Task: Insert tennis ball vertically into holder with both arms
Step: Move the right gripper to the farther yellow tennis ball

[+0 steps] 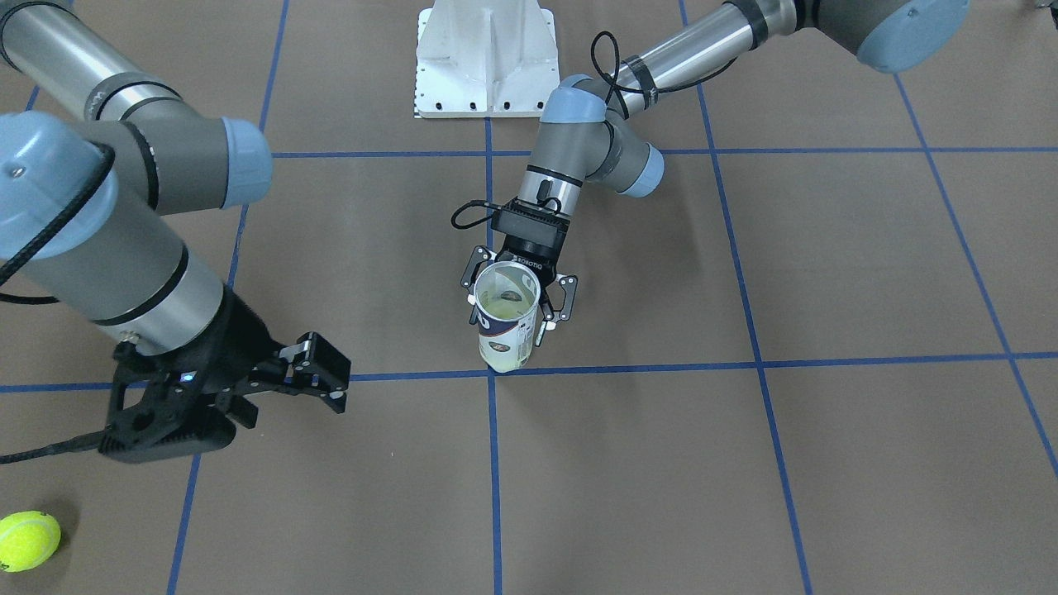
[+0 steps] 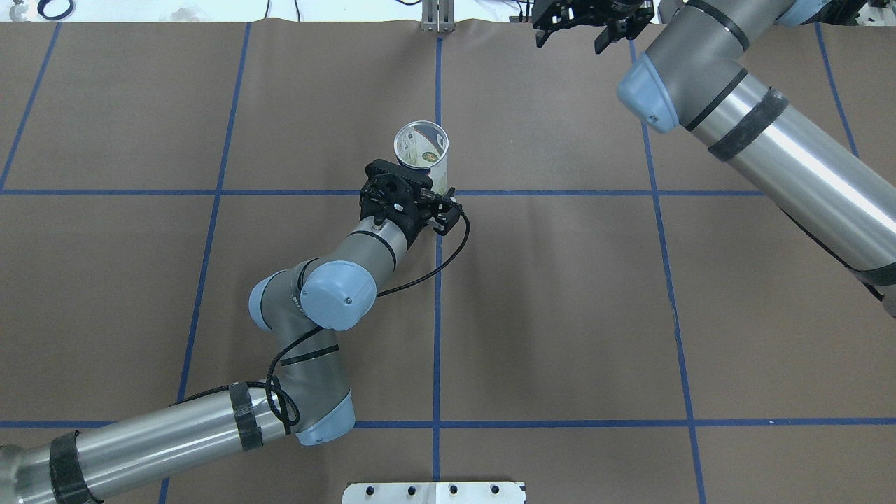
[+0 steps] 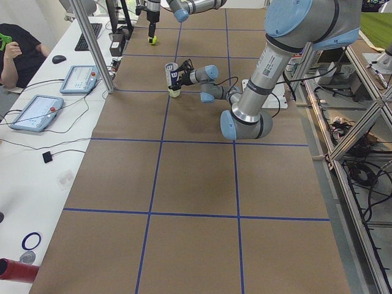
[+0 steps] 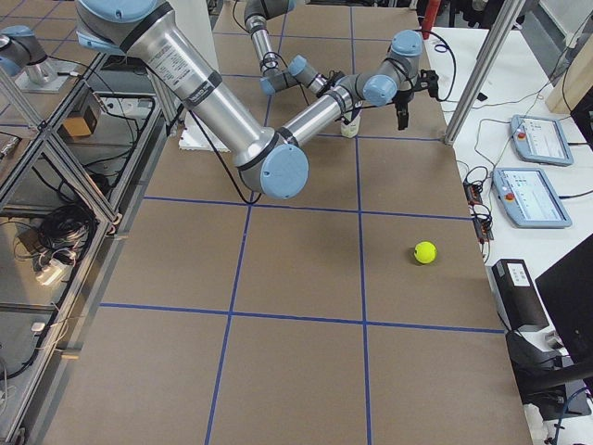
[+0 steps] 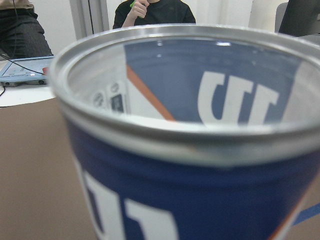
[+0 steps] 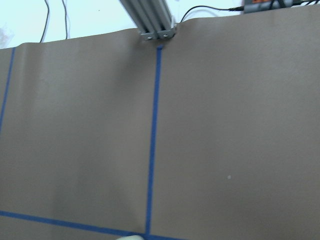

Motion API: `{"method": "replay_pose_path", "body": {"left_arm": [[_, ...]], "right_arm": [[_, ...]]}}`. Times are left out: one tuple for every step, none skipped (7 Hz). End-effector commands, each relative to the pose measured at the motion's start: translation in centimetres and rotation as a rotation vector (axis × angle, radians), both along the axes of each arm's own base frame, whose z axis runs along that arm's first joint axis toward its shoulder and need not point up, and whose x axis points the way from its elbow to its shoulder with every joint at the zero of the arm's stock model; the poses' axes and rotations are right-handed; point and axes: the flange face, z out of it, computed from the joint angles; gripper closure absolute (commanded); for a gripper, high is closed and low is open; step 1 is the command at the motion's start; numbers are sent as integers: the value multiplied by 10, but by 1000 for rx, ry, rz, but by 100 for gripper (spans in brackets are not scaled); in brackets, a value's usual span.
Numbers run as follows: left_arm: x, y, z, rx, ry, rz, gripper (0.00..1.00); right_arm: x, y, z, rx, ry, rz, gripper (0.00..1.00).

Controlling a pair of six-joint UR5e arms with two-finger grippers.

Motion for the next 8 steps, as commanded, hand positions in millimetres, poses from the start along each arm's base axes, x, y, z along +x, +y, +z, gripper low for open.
{"method": "replay_pose_path", "body": {"left_arm": [[0, 0, 0, 0, 1, 0, 2], [0, 0, 1, -1, -1, 0, 2], [0, 0, 1, -1, -1, 0, 2], [1, 1, 3, -1, -5, 2, 2], [2, 2, 3, -2, -5, 3, 2], [2, 2, 5, -4, -8, 3, 2], [3, 3, 5, -4, -8, 5, 2], [3, 3, 5, -4, -8, 5, 2]], "right_arm": [[84, -44, 105, 96, 146, -81, 1], [110, -49, 154, 121, 196, -136, 1], [131, -58, 188, 151, 233, -179, 1], [140, -59, 234, 186, 251, -207, 1], [139, -60, 272, 219, 254, -201, 1], [131, -61, 301, 243, 296, -190, 1], [118, -59, 313, 246, 329, -195, 1], [108, -57, 315, 250, 345, -201, 1]]}}
